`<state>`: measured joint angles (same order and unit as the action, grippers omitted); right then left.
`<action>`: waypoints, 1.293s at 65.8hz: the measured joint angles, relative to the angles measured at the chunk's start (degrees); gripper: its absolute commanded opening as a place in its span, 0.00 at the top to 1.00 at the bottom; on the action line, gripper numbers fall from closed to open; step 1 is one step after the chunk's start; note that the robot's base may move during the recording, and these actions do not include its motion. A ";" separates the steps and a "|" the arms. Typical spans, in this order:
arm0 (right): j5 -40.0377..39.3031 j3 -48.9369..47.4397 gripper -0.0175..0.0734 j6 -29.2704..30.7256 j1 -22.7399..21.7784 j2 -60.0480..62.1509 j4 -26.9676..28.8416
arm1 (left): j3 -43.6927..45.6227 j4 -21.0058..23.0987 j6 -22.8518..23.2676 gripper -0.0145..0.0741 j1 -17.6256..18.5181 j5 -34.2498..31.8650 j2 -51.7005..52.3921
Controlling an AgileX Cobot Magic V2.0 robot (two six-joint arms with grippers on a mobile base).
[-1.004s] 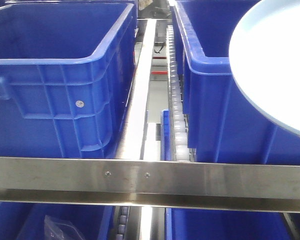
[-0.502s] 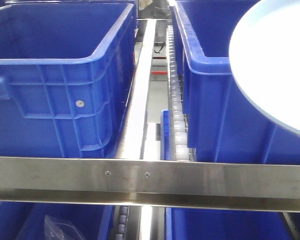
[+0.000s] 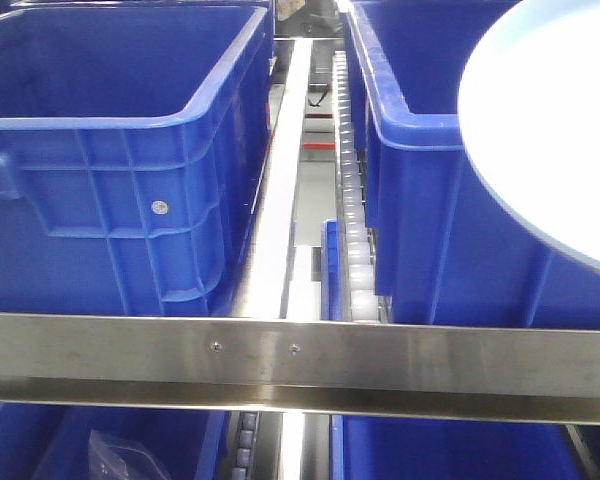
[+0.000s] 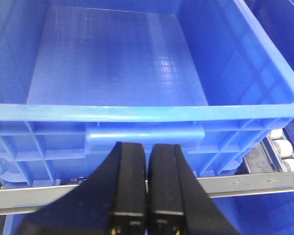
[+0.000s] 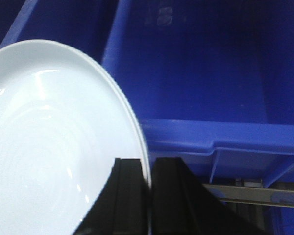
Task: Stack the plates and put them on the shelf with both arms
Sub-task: 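Lower the stacked white plates into the farther blue bin with the right gripper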
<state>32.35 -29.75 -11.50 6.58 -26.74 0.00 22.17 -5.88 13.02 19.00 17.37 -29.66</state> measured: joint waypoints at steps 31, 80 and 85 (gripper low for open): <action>-9.32 -10.21 0.75 0.00 0.00 -12.84 0.00 | 0.00 0.00 0.00 0.74 0.00 0.00 0.00; -23.67 -29.56 0.67 0.00 -10.33 -48.98 -0.82 | 0.00 0.00 0.00 0.74 0.00 0.00 0.00; -24.52 -29.69 0.52 0.00 -10.30 -50.60 -0.82 | 0.00 0.00 0.00 0.74 0.00 0.00 0.00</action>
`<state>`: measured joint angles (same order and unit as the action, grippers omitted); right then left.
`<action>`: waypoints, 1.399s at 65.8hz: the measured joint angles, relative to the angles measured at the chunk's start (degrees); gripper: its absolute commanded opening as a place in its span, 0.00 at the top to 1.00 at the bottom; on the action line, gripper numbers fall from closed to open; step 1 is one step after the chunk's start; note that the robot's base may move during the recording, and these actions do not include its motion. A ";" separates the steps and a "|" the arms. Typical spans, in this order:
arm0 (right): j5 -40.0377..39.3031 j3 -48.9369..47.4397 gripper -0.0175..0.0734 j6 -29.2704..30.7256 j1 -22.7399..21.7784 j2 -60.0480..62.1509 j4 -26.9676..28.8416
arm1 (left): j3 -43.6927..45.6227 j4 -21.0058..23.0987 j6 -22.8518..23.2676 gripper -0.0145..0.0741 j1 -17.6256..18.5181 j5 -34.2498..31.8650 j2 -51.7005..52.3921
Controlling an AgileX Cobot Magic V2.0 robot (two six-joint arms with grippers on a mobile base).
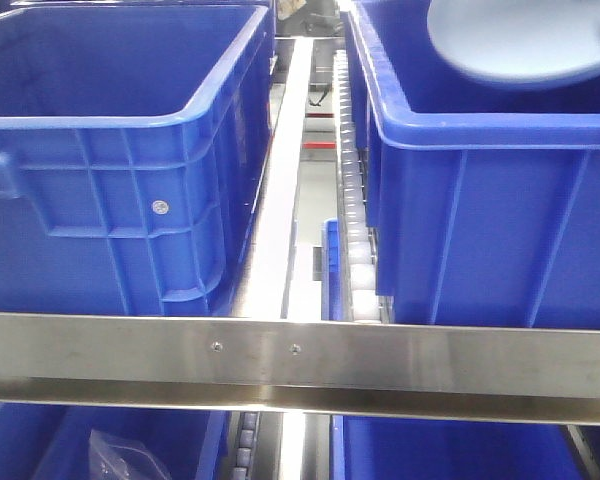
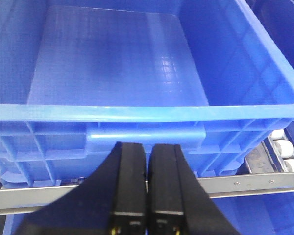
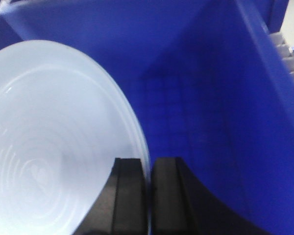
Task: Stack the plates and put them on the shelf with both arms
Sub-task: 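Lower the stacked white plates into the farther blue bin with the right gripper, then open the right gripper to release the plates at the bin bottom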
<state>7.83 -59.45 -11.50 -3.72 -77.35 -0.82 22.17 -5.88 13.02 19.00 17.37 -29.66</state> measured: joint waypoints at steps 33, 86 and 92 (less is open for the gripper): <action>-0.43 1.98 0.34 -0.11 0.00 4.20 0.00 | 0.00 0.00 0.00 0.74 0.00 0.00 0.00; -0.43 39.82 0.75 -0.11 0.00 53.57 0.00 | 0.00 0.00 0.00 0.74 0.00 0.00 0.00; -0.43 39.83 0.75 -0.11 0.00 53.82 0.00 | 0.00 0.00 0.00 0.74 0.00 0.00 0.00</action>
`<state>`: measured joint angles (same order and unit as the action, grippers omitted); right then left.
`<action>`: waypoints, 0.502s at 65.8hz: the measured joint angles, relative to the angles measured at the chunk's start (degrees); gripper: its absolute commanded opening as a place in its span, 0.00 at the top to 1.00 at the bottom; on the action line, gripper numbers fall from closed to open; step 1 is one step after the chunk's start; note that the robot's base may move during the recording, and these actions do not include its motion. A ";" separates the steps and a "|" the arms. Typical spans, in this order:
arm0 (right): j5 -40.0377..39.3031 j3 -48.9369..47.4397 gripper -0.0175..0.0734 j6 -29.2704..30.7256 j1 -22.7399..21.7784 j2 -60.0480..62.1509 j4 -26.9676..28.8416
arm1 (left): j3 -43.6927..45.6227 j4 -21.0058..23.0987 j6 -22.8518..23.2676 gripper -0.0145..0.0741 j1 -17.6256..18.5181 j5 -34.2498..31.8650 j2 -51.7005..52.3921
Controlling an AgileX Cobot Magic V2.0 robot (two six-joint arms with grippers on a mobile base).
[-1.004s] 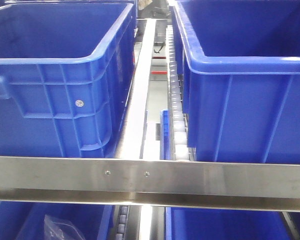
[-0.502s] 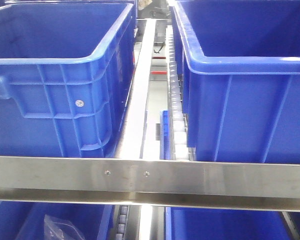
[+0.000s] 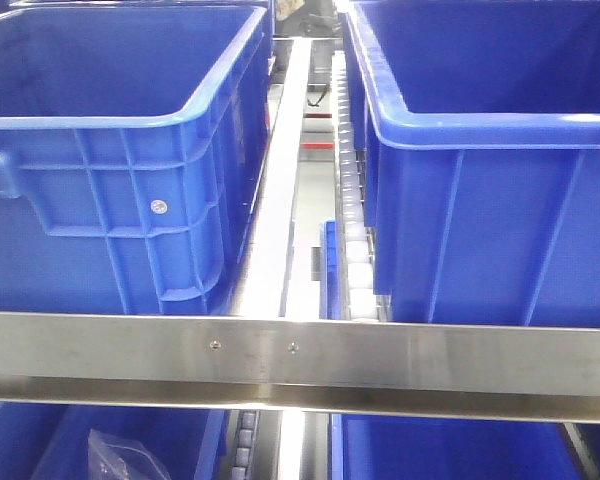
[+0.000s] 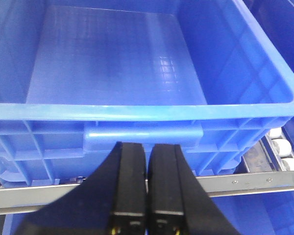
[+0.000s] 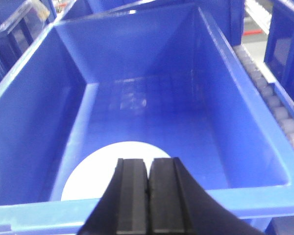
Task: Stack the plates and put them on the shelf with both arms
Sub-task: 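Open the right gripper to release the plates at the bin bottom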
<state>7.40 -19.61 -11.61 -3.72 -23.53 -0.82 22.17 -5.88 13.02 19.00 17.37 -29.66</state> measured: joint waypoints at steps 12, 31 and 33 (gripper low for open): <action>0.00 0.10 0.75 0.00 0.00 0.04 0.00 | 0.00 0.00 0.00 0.74 0.00 0.00 0.00; 3.03 0.61 0.75 -0.08 0.00 0.89 0.00 | 0.00 0.00 0.00 0.74 0.00 0.00 0.00; 3.43 1.16 0.75 -0.08 0.00 1.93 0.00 | 0.00 0.00 0.00 0.74 0.00 0.00 0.00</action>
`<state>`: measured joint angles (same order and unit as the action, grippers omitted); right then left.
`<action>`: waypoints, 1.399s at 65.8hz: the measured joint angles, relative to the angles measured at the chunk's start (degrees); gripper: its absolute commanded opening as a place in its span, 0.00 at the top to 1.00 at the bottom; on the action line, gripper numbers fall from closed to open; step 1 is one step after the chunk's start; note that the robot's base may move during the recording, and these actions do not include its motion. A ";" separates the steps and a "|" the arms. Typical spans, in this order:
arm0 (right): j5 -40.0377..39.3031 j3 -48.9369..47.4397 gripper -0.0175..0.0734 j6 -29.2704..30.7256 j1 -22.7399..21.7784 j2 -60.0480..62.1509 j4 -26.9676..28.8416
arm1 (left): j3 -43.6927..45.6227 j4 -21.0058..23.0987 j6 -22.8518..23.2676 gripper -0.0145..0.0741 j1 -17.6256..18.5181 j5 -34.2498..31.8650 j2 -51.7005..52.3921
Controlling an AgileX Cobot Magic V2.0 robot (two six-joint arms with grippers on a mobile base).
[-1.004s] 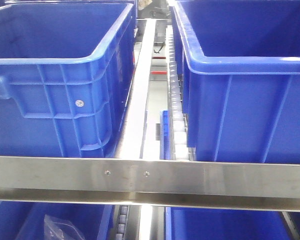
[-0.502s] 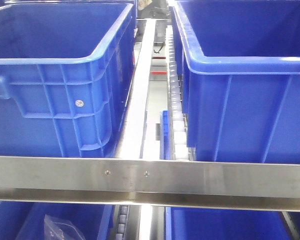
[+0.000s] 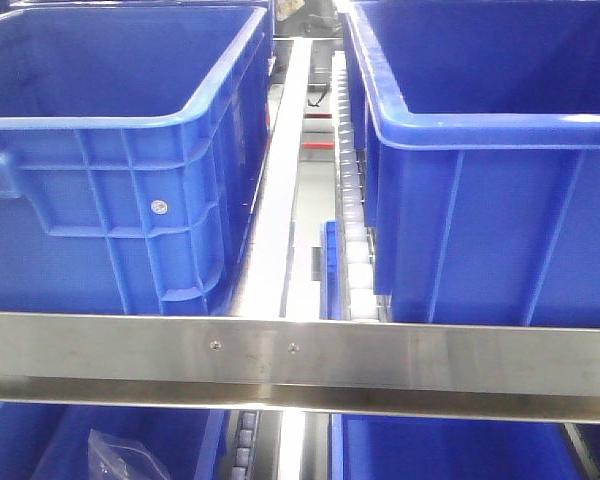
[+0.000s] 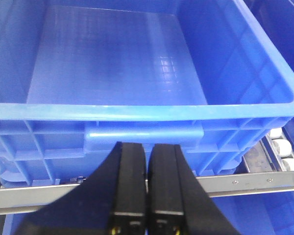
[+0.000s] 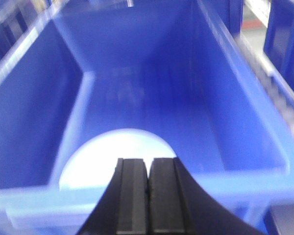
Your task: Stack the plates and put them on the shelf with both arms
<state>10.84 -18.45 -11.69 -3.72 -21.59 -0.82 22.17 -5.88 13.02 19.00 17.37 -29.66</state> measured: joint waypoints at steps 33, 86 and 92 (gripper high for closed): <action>-7.13 20.06 0.75 0.00 -0.67 22.12 0.00 | 0.00 0.00 0.00 0.74 0.00 -0.13 0.00; -5.61 20.06 0.75 3.07 -0.67 22.20 2.89 | 0.00 0.00 0.00 0.74 0.00 -0.23 0.00; -5.61 20.06 0.75 3.21 -0.67 22.20 3.03 | 0.00 0.00 0.00 0.74 0.00 -0.23 0.00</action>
<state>5.23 1.61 -8.48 -4.40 0.61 2.21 22.17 -5.88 13.02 19.00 17.14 -29.66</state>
